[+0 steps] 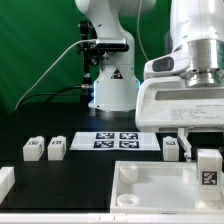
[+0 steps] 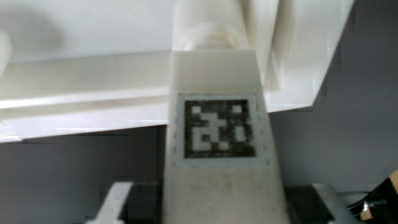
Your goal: Assemble one leg
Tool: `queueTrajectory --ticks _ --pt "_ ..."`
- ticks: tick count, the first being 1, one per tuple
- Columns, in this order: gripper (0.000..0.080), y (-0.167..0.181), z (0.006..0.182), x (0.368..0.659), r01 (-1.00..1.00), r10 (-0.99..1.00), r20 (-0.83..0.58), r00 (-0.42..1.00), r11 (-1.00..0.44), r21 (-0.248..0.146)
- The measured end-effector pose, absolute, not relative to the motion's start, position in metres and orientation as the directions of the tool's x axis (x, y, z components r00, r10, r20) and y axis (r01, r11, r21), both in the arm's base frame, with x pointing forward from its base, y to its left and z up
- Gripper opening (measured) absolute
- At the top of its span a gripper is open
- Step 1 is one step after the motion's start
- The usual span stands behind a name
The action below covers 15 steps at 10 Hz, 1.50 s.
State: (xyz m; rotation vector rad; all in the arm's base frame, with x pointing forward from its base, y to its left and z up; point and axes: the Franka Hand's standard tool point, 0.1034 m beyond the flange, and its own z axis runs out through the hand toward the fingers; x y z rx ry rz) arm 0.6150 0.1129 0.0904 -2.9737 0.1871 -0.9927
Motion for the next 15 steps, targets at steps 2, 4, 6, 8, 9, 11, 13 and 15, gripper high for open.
queueTrajectory --ticks 2,4,6,8,9,11,13,15 --pt "0.0535 0.1130 0.0873 0.6133 -0.112 -0.114 0.586 0.802 -0.993 -0.039" --pt "0.0626 0.1130 0.0871 0.6132 -0.112 -0.114 0.586 0.802 -0.993 -0.039" --pt "0.0645 0.1130 0.0869 0.6132 -0.112 -0.114 0.586 0.802 -0.993 -0.039" --pt "0.0649 0.1130 0.0869 0.6131 -0.112 -0.114 0.586 0.803 -0.993 -0.039" --pt "0.0649 0.1130 0.0868 0.6131 -0.112 -0.114 0.586 0.803 -0.993 -0.039" --pt "0.0649 0.1130 0.0868 0.6131 -0.112 -0.114 0.586 0.803 -0.993 -0.039" --pt "0.0649 0.1155 0.0823 0.6103 -0.111 -0.120 0.544 0.830 -0.993 -0.049" --pt "0.0649 0.1211 0.0822 0.6129 -0.140 -0.168 0.413 0.895 -0.985 -0.097"
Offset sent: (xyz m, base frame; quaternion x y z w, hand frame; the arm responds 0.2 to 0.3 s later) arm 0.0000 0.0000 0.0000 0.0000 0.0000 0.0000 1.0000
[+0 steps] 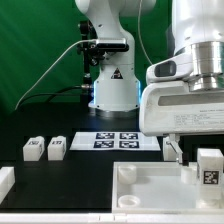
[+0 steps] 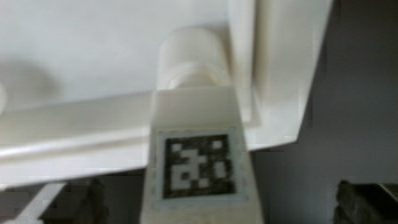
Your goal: Assemble one leg
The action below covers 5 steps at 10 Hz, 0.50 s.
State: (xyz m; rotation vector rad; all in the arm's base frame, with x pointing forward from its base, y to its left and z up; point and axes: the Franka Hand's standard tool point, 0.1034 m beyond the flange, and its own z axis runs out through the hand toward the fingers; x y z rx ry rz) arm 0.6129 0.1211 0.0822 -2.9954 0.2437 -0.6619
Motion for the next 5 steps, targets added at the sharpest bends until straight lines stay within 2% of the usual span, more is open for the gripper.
queueTrajectory --ticks 1,2,4,5 --pt "0.0649 0.123 0.083 0.613 -0.155 -0.185 0.293 0.938 -0.980 -0.121" --pt "0.0649 0.121 0.088 0.617 -0.161 -0.184 0.203 0.962 -0.979 -0.128" --pt "0.0649 0.112 0.089 0.617 -0.150 -0.152 0.015 0.988 -0.983 -0.108" --pt "0.0649 0.103 0.085 0.621 -0.141 -0.141 -0.001 0.990 -0.986 -0.088"
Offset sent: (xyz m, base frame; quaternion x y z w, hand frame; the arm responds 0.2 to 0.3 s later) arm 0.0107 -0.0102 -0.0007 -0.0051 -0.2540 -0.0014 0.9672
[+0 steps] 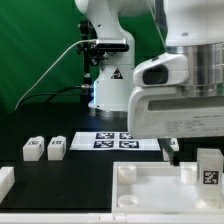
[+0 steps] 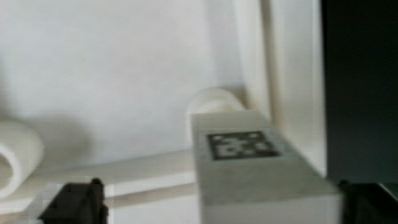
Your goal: Assemble one leg
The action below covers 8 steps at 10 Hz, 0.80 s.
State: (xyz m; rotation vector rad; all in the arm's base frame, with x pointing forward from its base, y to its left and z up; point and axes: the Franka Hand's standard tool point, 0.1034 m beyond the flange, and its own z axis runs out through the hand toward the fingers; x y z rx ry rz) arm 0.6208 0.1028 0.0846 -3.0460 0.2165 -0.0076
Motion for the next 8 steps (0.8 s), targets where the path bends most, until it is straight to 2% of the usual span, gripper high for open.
queueTrajectory --ticks 1,4,5,6,7,8 --pt "0.0649 0.0978 0.0807 0.6265 -0.140 -0.144 0.059 0.988 -0.988 -0.069" --pt "0.0649 0.0983 0.0804 0.6271 -0.197 -0.202 0.062 0.977 -0.978 -0.073" --pt "0.0522 0.0980 0.0804 0.6272 -0.210 -0.215 0.061 0.975 -0.975 -0.074" --pt "0.0522 0.0979 0.0804 0.6272 -0.241 -0.245 0.058 0.968 -0.968 -0.076" --pt "0.0333 0.0976 0.0805 0.6273 -0.254 -0.259 0.057 0.964 -0.964 -0.077" --pt "0.0333 0.0979 0.0802 0.6271 -0.352 -0.356 0.049 0.933 -0.932 -0.083"
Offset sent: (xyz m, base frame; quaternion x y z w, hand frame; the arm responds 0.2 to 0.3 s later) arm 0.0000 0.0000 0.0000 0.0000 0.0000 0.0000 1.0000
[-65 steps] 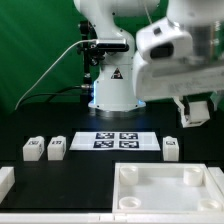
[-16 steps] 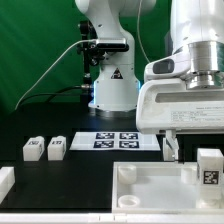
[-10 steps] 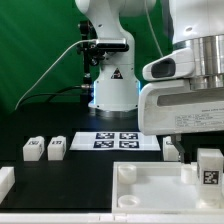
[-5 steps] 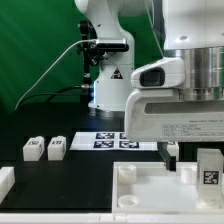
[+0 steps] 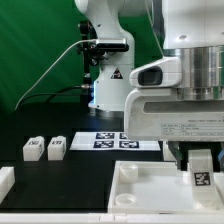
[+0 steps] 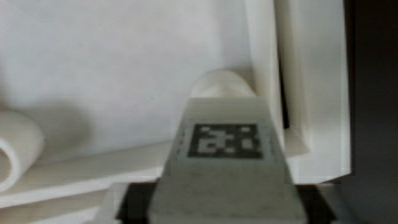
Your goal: Assemble one leg
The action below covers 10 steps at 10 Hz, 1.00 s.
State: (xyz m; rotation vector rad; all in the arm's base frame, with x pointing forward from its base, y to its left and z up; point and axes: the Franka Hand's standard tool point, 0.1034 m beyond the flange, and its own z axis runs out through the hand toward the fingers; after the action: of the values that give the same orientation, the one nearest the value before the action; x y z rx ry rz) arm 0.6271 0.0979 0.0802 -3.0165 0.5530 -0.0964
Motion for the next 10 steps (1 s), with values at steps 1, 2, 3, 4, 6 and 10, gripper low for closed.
queueTrajectory --ticks 1,2,3,4,6,10 --pt "0.0294 0.098 0.080 0.627 -0.463 -0.467 0.038 0.883 -0.882 -0.088" --pt "0.0294 0.098 0.080 0.627 -0.542 -0.546 0.029 0.837 -0.835 -0.092" --pt "0.0294 0.098 0.079 0.627 -0.654 -0.658 0.012 0.753 -0.750 -0.099" --pt "0.0294 0.097 0.078 0.629 -0.778 -0.782 -0.009 0.623 -0.619 -0.107" --pt "0.0293 0.102 0.077 0.630 -0.950 -0.952 -0.068 0.299 -0.290 -0.112" --pt "0.0294 0.110 0.075 0.631 -0.992 -0.993 -0.118 -0.018 0.032 -0.123"
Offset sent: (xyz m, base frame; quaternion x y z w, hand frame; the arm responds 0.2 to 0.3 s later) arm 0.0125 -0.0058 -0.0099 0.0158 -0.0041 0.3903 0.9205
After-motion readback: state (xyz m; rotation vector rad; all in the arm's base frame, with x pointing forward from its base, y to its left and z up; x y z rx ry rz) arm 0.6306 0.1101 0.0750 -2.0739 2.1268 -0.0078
